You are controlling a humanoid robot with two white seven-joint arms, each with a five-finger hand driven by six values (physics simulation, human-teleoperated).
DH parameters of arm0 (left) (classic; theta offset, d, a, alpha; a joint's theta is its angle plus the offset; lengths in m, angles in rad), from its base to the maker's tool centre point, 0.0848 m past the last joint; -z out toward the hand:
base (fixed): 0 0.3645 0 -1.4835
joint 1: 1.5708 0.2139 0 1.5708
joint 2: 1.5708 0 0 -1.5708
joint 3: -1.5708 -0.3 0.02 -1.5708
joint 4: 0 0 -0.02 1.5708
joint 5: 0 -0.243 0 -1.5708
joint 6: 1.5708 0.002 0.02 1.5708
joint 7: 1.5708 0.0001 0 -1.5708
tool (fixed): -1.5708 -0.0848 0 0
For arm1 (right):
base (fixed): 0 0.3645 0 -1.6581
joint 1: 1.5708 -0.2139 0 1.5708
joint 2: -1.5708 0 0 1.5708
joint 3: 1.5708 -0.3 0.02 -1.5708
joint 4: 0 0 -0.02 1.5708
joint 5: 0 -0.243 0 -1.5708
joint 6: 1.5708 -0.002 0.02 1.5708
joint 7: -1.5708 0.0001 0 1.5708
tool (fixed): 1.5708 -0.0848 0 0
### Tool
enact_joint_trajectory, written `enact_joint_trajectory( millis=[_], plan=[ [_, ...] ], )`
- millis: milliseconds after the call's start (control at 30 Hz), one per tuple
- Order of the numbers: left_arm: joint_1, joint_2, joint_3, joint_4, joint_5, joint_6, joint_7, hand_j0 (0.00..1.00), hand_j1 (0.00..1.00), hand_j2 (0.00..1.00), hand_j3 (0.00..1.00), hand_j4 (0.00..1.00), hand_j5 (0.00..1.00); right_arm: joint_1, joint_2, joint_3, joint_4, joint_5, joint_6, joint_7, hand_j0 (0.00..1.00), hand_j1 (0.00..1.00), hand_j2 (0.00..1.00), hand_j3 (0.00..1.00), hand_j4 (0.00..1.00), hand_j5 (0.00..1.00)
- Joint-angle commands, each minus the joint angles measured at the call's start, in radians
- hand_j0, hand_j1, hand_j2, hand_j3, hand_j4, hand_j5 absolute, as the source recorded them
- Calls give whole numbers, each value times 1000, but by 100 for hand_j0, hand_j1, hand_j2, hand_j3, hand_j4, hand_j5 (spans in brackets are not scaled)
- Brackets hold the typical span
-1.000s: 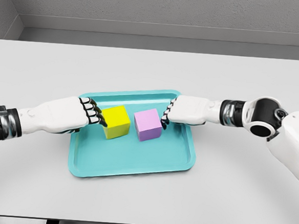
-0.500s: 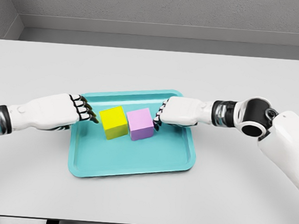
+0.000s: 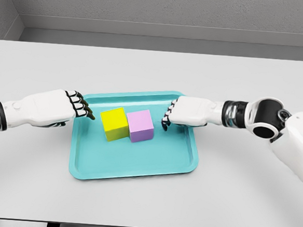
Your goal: Push two cubes
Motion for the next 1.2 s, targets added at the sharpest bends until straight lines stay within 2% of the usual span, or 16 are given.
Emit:
enact_joint_trajectory(
  millis=[0,67,133,167,333,467,867,1100,1167],
  plan=[
    [0,9,5,0,6,2,0,80,80,80,80,80,80,0,-56,-5,-90,-11,3,0,55,55,55,55,55,55],
    [2,28,17,1,8,2,4,80,80,80,80,80,80,3,-82,-5,-144,-17,3,0,55,55,55,55,55,55],
    [0,68,37,24,55,2,4,80,80,80,80,80,80,5,-98,-4,-219,-19,3,0,55,55,55,55,55,55],
    [2,68,51,37,69,2,4,80,80,80,80,80,80,5,-96,-4,-224,-19,3,0,55,55,55,55,55,55],
    [-9,100,71,87,89,2,4,80,80,80,80,80,80,6,-94,13,-236,-48,3,0,55,55,55,55,55,55],
    [-21,101,71,109,91,2,4,81,81,81,81,81,81,14,-64,96,-236,-53,3,0,55,55,55,55,55,55],
    [-21,115,71,115,111,2,2,81,81,81,81,81,81,20,-58,114,-236,-77,3,0,55,55,55,55,55,55],
    [-21,115,71,115,112,2,2,81,81,81,81,81,81,18,-58,120,-232,-208,3,0,54,54,54,54,54,54],
    [-23,115,71,115,115,2,2,81,81,81,81,81,81,17,-58,119,-230,-212,3,0,54,54,54,54,54,54]
  ],
)
